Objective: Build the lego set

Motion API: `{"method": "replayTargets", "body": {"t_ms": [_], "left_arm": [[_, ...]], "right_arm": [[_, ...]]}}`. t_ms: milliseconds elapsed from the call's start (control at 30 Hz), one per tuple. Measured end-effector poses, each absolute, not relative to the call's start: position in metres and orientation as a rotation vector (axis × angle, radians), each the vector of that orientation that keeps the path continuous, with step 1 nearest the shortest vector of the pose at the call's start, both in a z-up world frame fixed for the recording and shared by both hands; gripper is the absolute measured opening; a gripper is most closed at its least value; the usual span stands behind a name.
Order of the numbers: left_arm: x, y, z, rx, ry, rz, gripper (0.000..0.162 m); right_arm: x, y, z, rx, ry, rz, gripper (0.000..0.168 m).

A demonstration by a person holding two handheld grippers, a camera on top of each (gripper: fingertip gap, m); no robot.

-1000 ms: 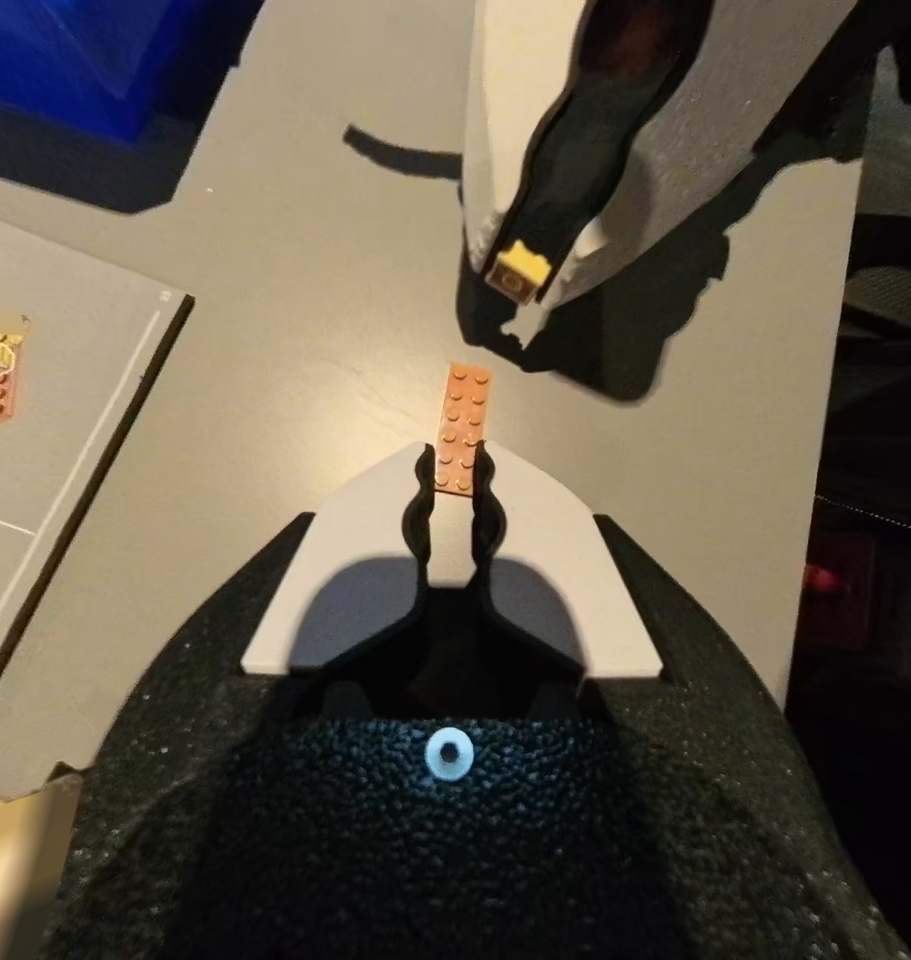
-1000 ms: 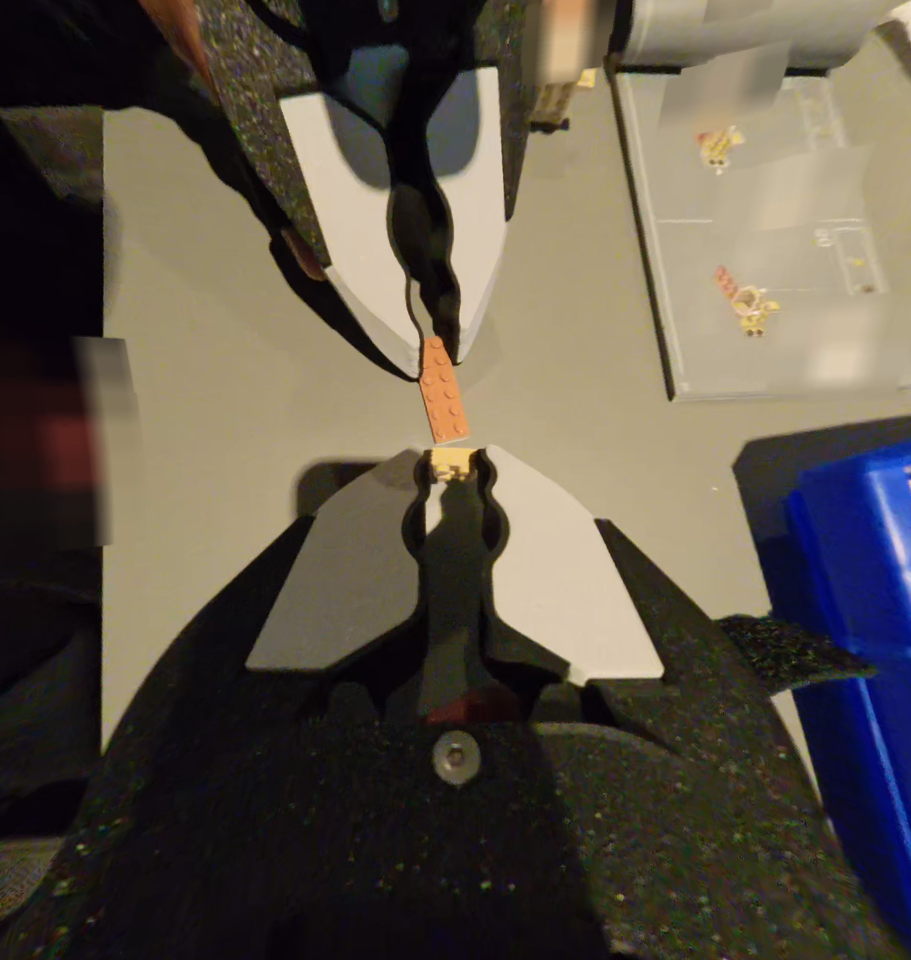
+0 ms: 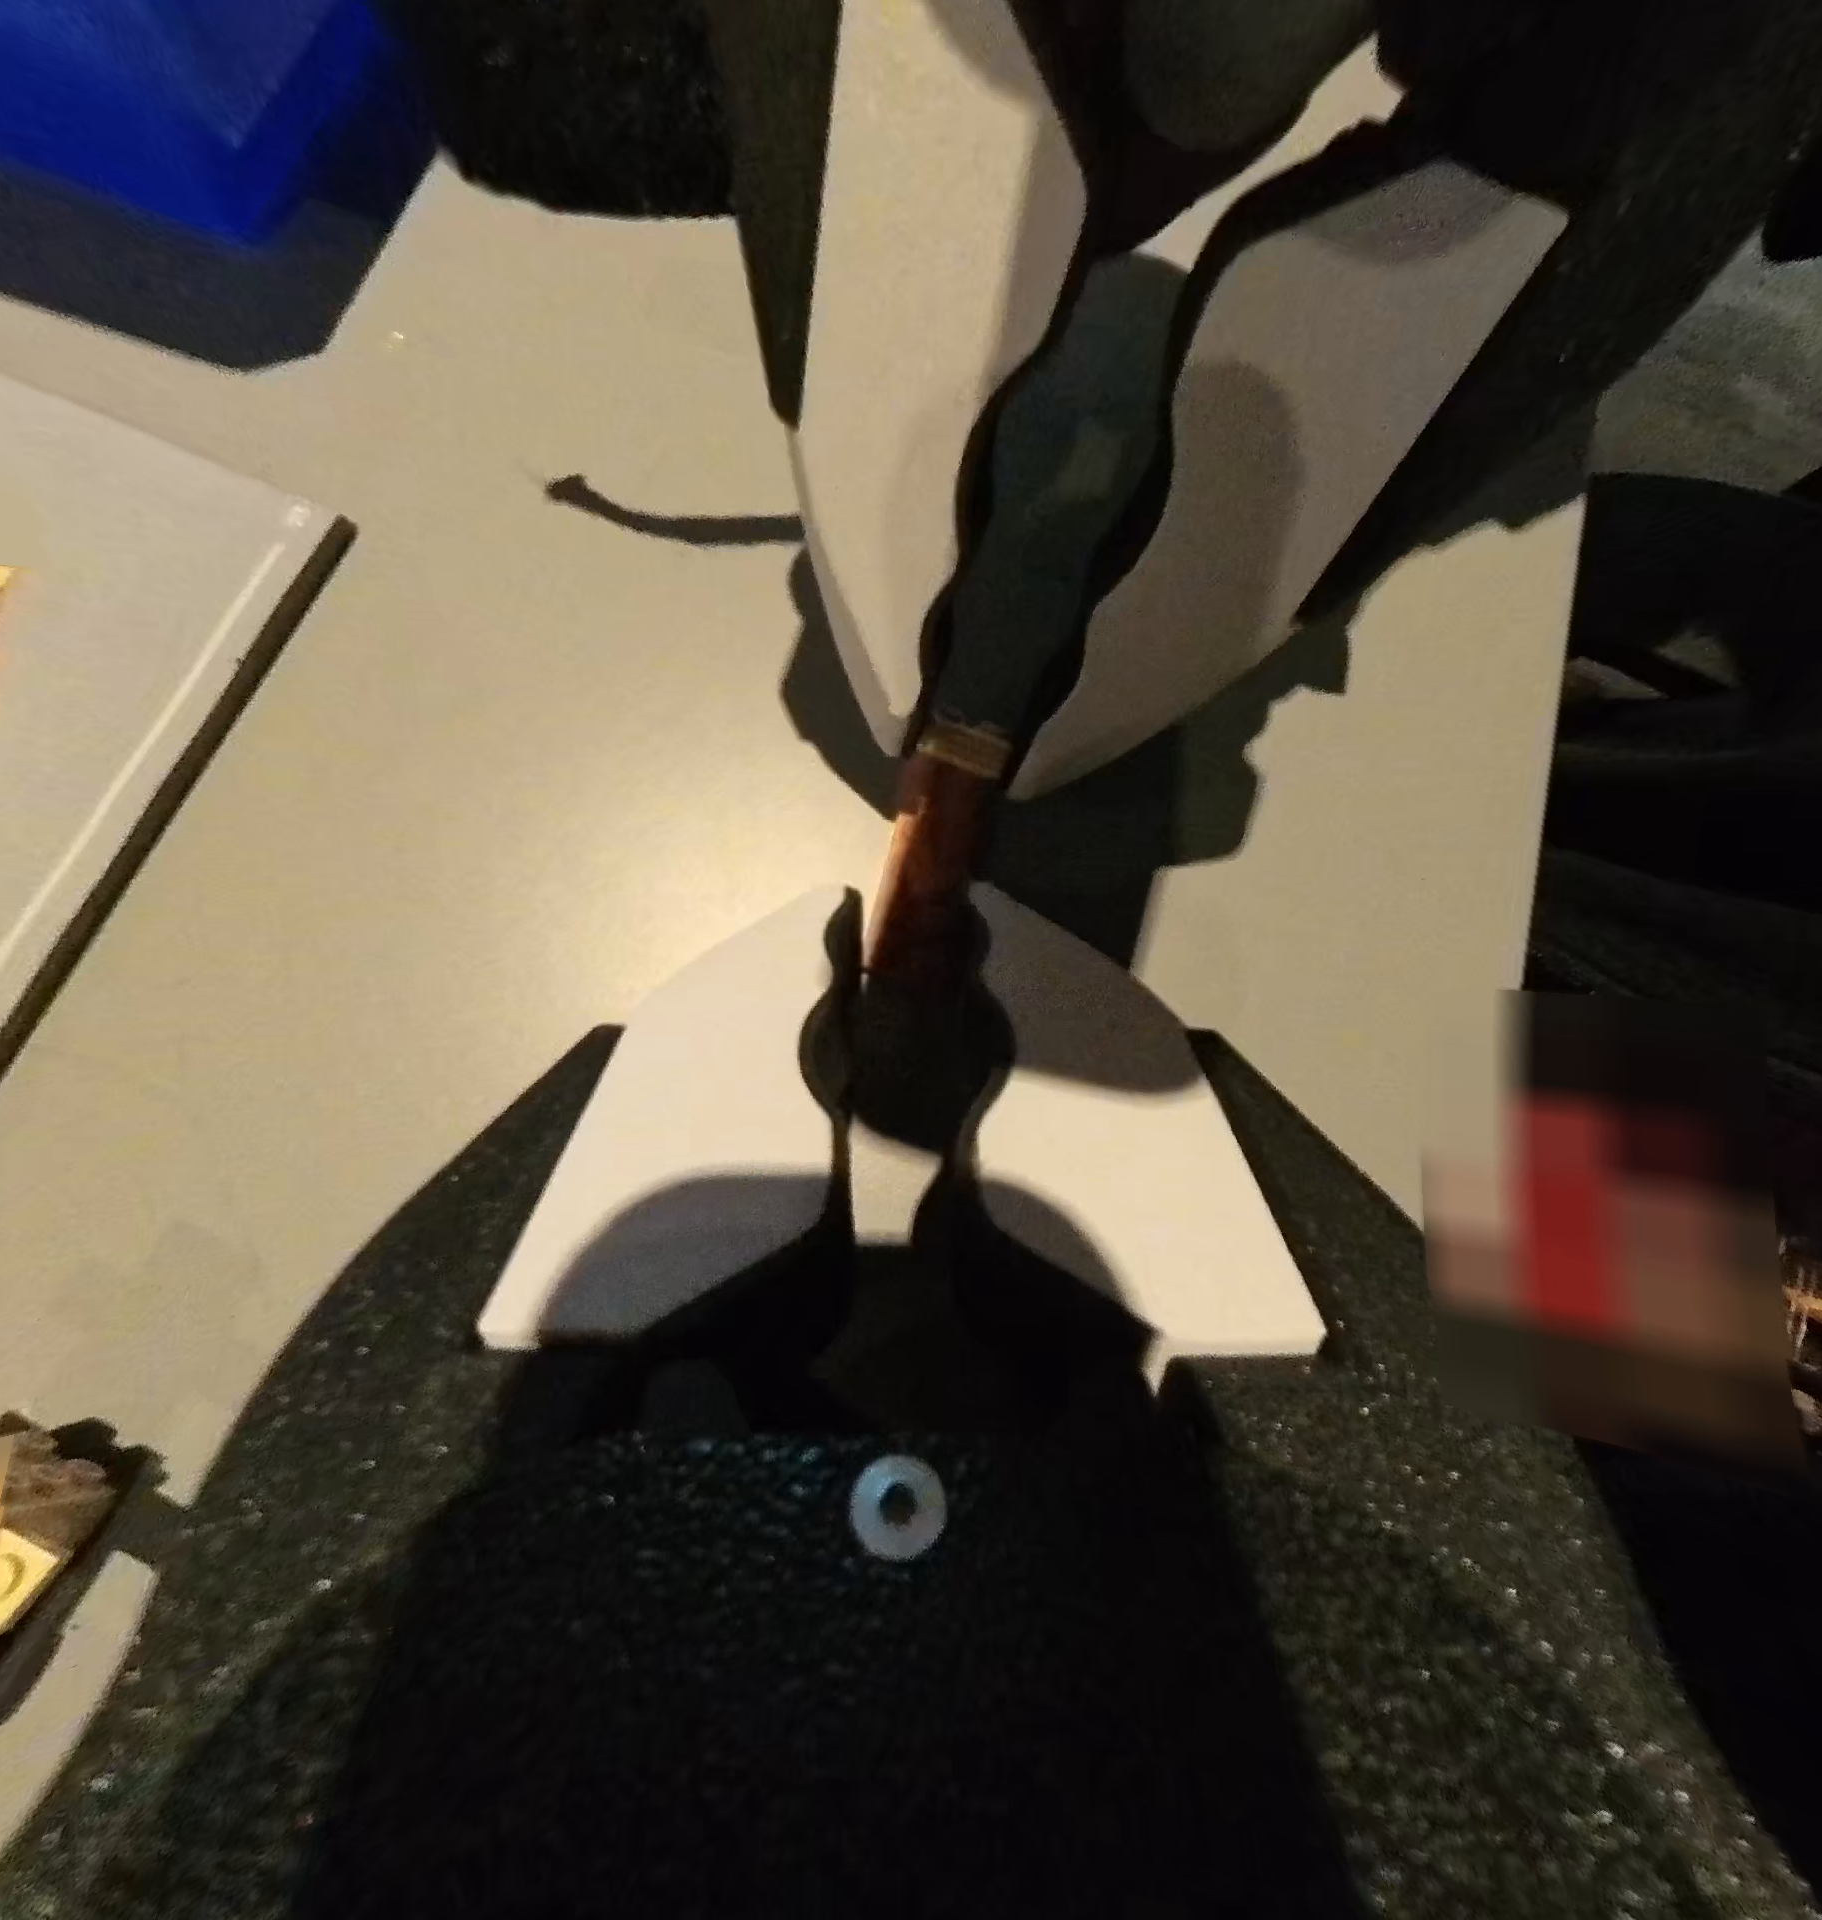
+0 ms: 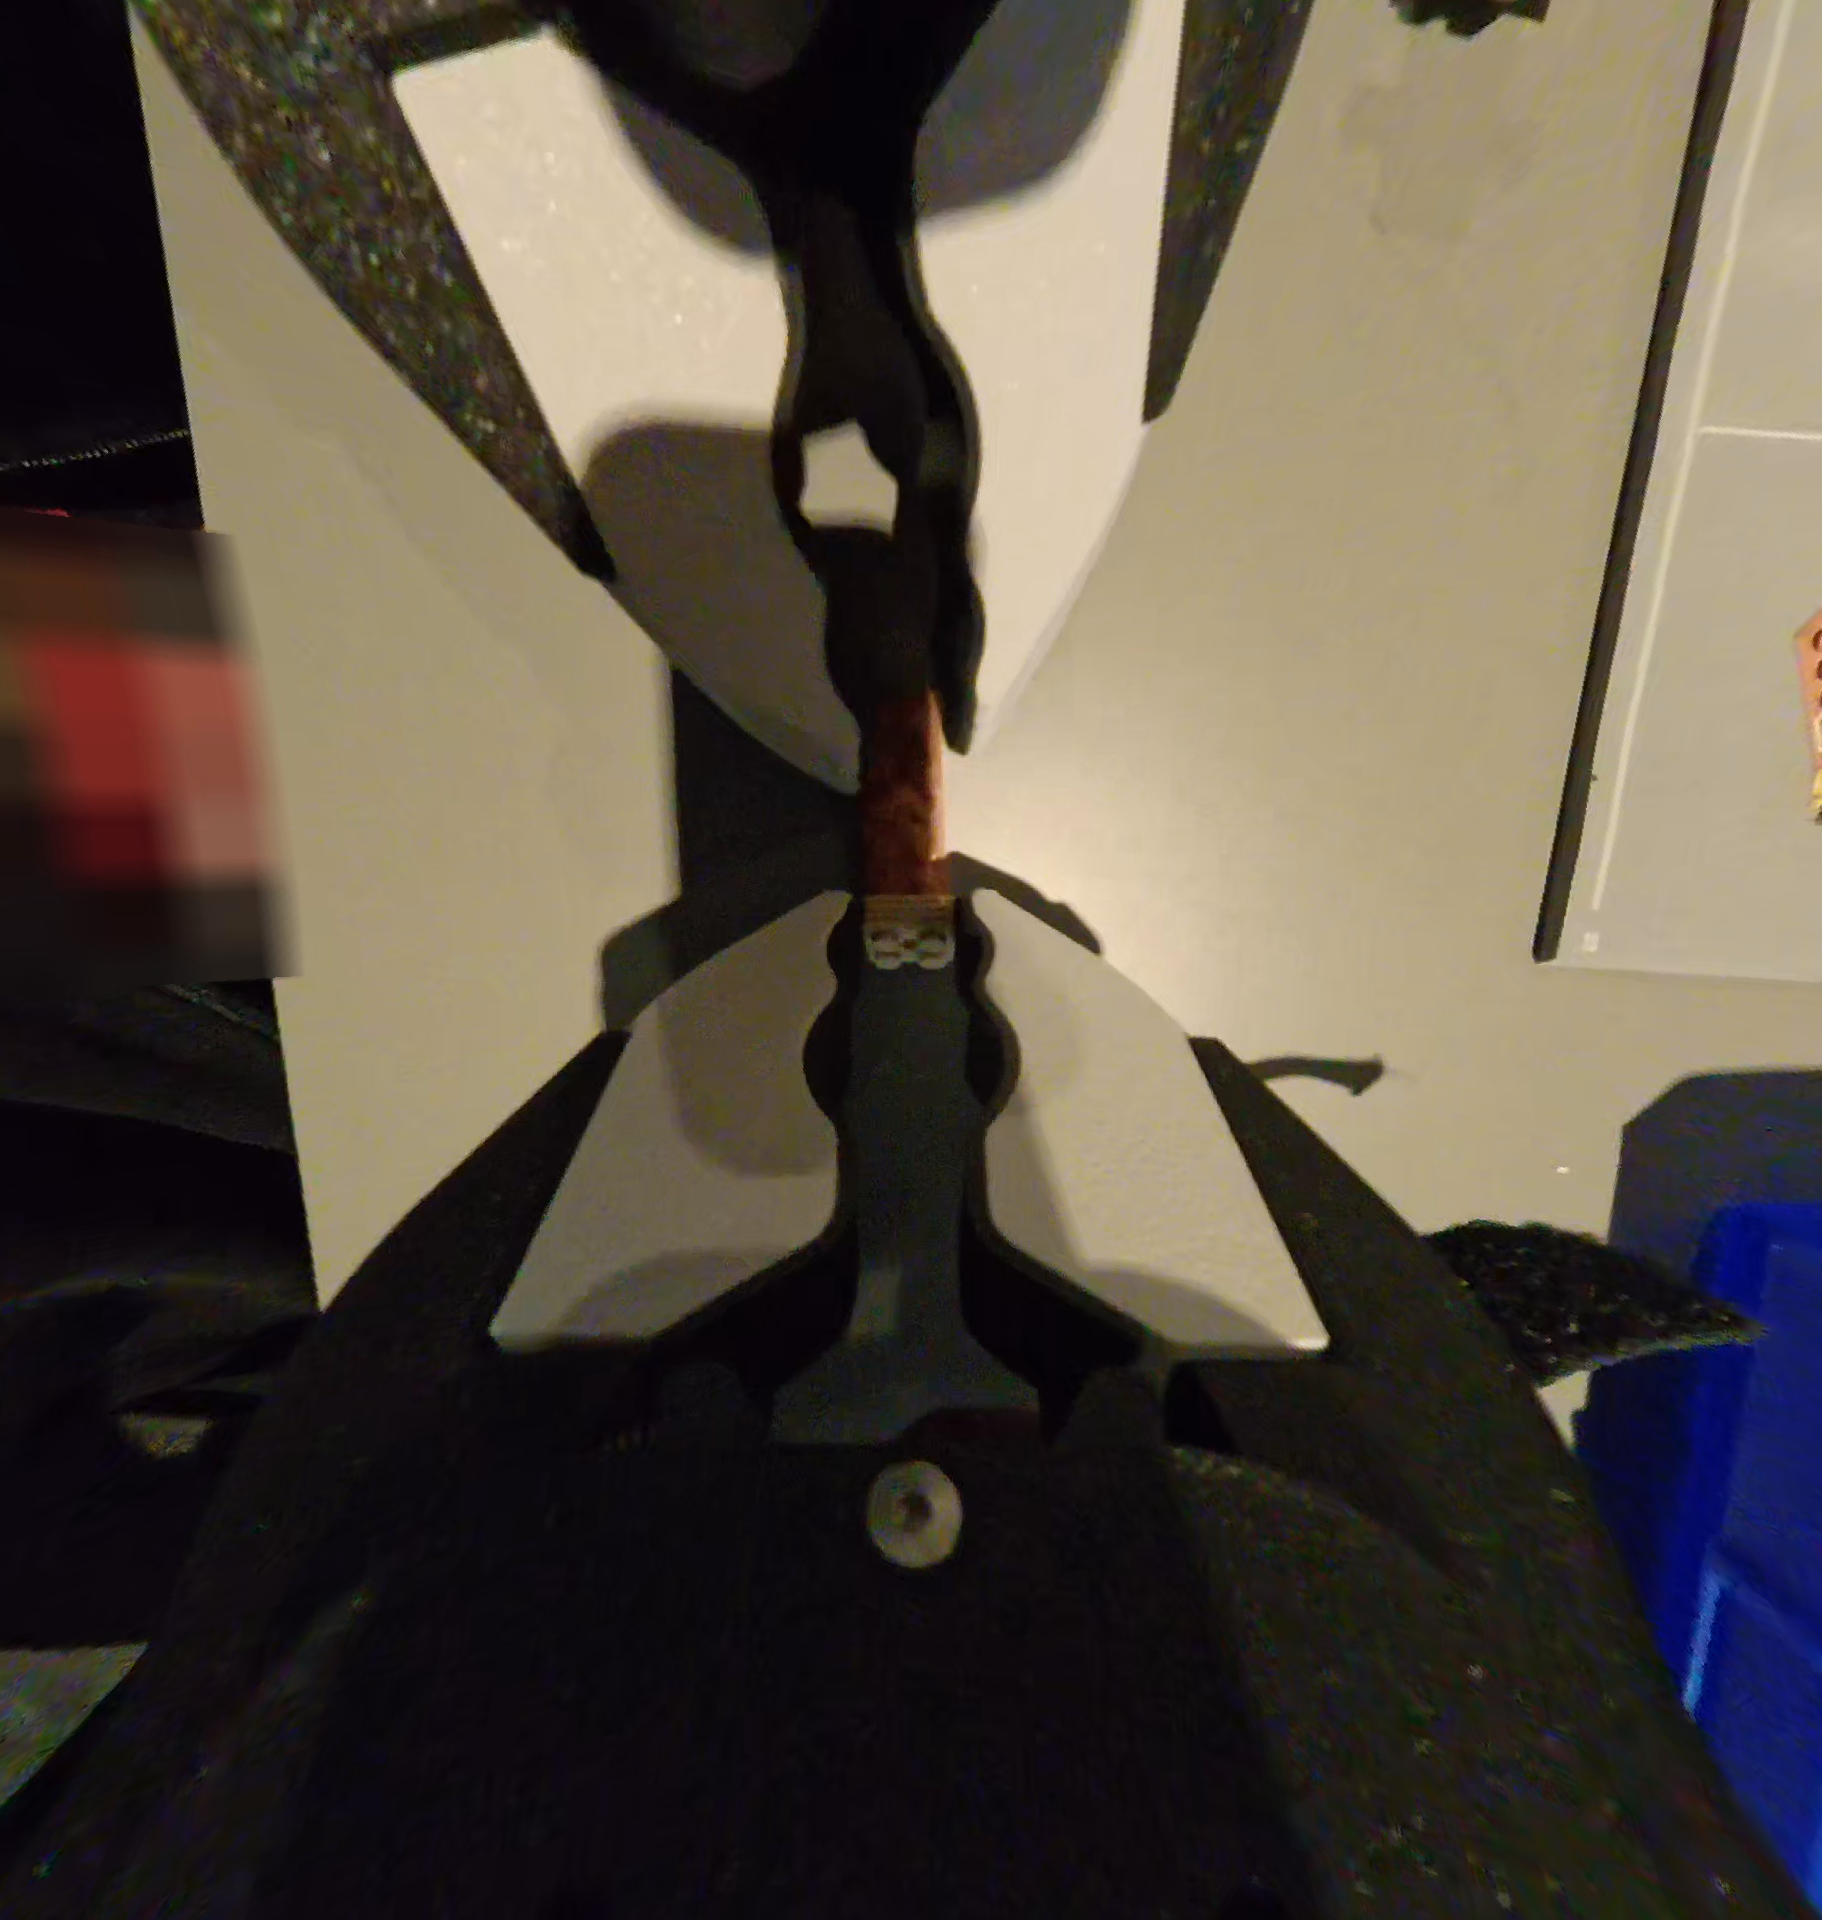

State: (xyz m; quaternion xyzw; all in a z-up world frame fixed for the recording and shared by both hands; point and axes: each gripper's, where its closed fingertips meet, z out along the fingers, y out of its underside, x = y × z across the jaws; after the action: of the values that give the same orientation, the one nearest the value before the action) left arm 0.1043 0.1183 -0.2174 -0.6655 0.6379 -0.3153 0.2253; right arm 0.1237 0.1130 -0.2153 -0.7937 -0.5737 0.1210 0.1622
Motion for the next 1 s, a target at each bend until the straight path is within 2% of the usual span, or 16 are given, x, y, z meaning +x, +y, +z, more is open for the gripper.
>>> {"method": "replayTargets", "body": {"t_ms": [467,1000], "left_arm": [[0.102,0.119,-0.212,-1.834,1.716,-0.963,0.014],[0.101,0.114,-0.218,-1.829,1.788,-0.957,0.016]], "right_arm": [[0.120,0.114,-0.221,-2.315,-1.722,0.288,0.017],[0.123,0.111,-0.222,-2.286,-1.672,0.347,0.024]]}}
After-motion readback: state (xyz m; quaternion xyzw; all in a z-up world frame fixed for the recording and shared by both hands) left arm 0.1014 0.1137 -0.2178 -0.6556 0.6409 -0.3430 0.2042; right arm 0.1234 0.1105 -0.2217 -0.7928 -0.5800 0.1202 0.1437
